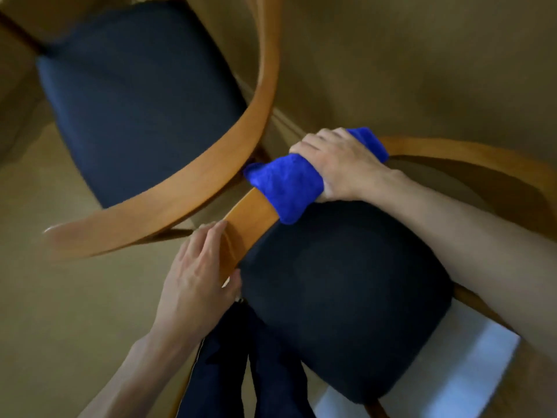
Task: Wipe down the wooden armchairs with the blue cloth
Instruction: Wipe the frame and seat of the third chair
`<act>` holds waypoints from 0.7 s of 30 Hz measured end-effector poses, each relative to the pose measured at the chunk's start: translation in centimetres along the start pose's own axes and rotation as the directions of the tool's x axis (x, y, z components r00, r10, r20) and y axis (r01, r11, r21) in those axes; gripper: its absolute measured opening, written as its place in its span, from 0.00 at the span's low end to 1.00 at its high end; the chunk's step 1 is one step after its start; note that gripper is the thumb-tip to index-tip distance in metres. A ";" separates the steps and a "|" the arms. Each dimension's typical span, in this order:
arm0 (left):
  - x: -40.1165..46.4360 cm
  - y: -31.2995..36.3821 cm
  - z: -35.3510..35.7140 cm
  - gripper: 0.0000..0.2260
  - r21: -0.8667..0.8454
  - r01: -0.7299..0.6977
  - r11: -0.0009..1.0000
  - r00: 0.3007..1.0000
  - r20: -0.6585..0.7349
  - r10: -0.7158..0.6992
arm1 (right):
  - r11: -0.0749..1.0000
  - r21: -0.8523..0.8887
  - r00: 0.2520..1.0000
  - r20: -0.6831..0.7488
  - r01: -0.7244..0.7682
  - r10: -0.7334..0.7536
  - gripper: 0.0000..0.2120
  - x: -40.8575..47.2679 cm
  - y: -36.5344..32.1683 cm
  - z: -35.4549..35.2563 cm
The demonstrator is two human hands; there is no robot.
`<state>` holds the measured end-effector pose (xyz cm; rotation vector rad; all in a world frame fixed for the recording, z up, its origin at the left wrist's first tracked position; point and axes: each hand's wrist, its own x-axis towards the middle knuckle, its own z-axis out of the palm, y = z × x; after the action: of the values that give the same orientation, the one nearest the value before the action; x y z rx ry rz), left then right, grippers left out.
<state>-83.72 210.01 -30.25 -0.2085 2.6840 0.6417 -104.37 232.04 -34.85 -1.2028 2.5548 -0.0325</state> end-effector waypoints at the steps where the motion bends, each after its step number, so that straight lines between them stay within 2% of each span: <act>1: 1.0 1.0 0.2 0.33 0.006 -0.023 1.000 1.000 -0.021 0.023 | 0.999 0.009 0.999 -0.003 -0.046 0.046 0.37 -0.5 0.9 0.0; 5: 6.8 6.1 1.2 0.32 0.128 -0.135 0.983 0.986 -0.081 0.146 | 0.971 0.073 0.974 0.007 -0.228 0.228 0.30 -2.3 4.2 0.3; 9: 12.7 12.0 2.3 0.34 0.157 -0.259 0.953 0.962 -0.041 0.268 | 0.888 0.115 0.894 -0.003 -0.445 0.448 0.14 -5.5 8.0 0.7; 11: 14.6 14.8 2.9 0.34 0.189 -0.336 0.923 0.939 -0.010 0.344 | 0.850 0.104 0.854 0.000 -0.517 0.520 0.10 -6.9 9.0 0.4; 16: 16.5 21.1 4.0 0.33 0.248 -0.510 0.824 0.858 0.074 0.508 | 0.781 0.047 0.777 -0.086 -0.622 0.624 0.16 -10.9 10.6 0.3; 21: 17.5 26.7 5.1 0.31 0.254 -0.622 0.741 0.781 0.131 0.611 | 0.651 0.112 0.625 -0.200 -0.750 0.755 0.23 -17.4 12.9 0.6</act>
<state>-104.22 235.02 -30.39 0.8057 2.7423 0.4042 -103.45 253.55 -32.66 -0.0105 3.0451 -0.0018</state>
